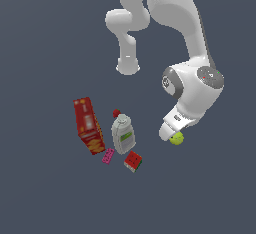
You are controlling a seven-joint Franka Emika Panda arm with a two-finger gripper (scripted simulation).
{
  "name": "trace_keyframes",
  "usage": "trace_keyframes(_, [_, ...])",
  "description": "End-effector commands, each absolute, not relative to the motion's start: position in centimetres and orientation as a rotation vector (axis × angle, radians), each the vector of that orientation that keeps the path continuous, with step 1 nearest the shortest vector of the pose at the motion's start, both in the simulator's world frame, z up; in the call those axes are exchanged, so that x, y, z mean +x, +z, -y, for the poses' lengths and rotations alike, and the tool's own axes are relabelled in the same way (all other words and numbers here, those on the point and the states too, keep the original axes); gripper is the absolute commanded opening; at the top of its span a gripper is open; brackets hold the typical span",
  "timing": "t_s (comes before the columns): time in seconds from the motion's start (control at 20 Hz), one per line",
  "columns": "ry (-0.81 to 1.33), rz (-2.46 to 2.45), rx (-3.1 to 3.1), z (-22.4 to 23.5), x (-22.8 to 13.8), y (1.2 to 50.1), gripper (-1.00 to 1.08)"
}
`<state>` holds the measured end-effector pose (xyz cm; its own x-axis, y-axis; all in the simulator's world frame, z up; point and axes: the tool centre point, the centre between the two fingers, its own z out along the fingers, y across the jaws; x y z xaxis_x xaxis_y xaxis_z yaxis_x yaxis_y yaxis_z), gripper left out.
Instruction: Pick up a designated object from a clutter of objects.
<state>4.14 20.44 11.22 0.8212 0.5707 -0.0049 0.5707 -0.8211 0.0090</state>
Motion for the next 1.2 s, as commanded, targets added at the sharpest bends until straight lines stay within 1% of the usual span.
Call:
trace_keyframes(0.0, [0.000,-0.981,2.979,-21.6,4.0,10.1,1.00])
trace_keyframes(0.2, [0.000,-1.017,2.972,-22.6,3.7,9.2,1.00])
trace_keyframes(0.5, [-0.002,-1.017,2.972,-22.6,3.7,8.9,1.00])
trace_keyframes(0.95, [-0.001,-1.022,2.971,-22.7,3.5,4.8,1.00])
trace_keyframes(1.15, [0.000,-1.022,2.971,-22.7,3.6,4.1,1.00])
